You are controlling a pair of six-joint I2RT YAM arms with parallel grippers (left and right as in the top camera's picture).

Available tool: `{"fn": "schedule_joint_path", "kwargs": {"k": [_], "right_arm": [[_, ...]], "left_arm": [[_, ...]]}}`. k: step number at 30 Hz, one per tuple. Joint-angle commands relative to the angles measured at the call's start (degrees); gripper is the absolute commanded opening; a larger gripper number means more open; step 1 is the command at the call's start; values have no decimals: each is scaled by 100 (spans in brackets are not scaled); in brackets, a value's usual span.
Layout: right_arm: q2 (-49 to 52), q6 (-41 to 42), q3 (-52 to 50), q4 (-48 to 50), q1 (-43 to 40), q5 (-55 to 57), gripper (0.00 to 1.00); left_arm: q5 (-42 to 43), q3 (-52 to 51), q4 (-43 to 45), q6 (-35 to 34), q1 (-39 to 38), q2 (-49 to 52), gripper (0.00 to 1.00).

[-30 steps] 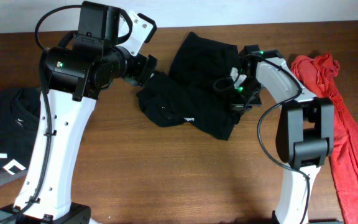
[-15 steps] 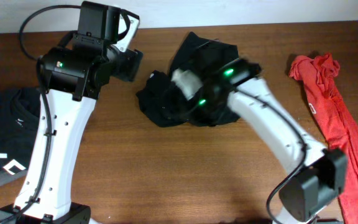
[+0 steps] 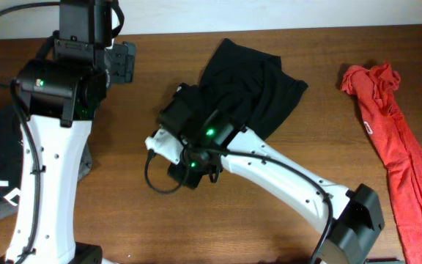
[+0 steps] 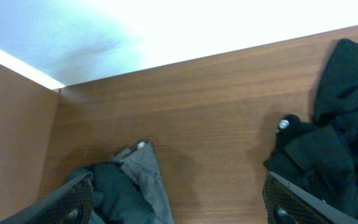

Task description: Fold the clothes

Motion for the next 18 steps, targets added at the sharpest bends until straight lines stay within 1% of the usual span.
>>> {"fn": "schedule_joint_path", "kwargs": {"k": [1,2,3,5,6,8,9,12,13,14,16,18], "right_arm": [[-39,459,107,17,-525,619,31],[-57,588,111,20,-717,640,34],[-61,734,109,22,-964,632,36],[-68,957,109,20,-1419,632,45],[-68,1064,109,20,-1655,625,51],[-68,1360,109,35,-2153,629,72],[-68,1519,109,68,-2413,632,75],[-39,2048,107,221,-3257,625,76],[-9,2210,107,295,-3512,612,75],[33,2367,107,378,-3753,570,73],[168,2684,105,605,-4221,374,66],[361,2747,103,892,-4548,50,62]], "left_arm": [[470,94,-98,-116,4,-111,87],[671,94,-127,-116,4,-98,91],[881,94,-164,-114,4,-94,91],[1252,94,-236,-111,0,-55,92],[1427,94,-278,-111,0,-31,91],[1941,94,-385,-83,-2,28,91],[2247,94,-452,4,-2,63,91],[2907,92,-643,219,-2,205,89],[3040,85,-708,267,-7,269,83],[3091,81,-767,304,-17,330,82],[3099,79,-903,302,-94,476,81],[3101,79,-1036,302,-205,636,79]]}}
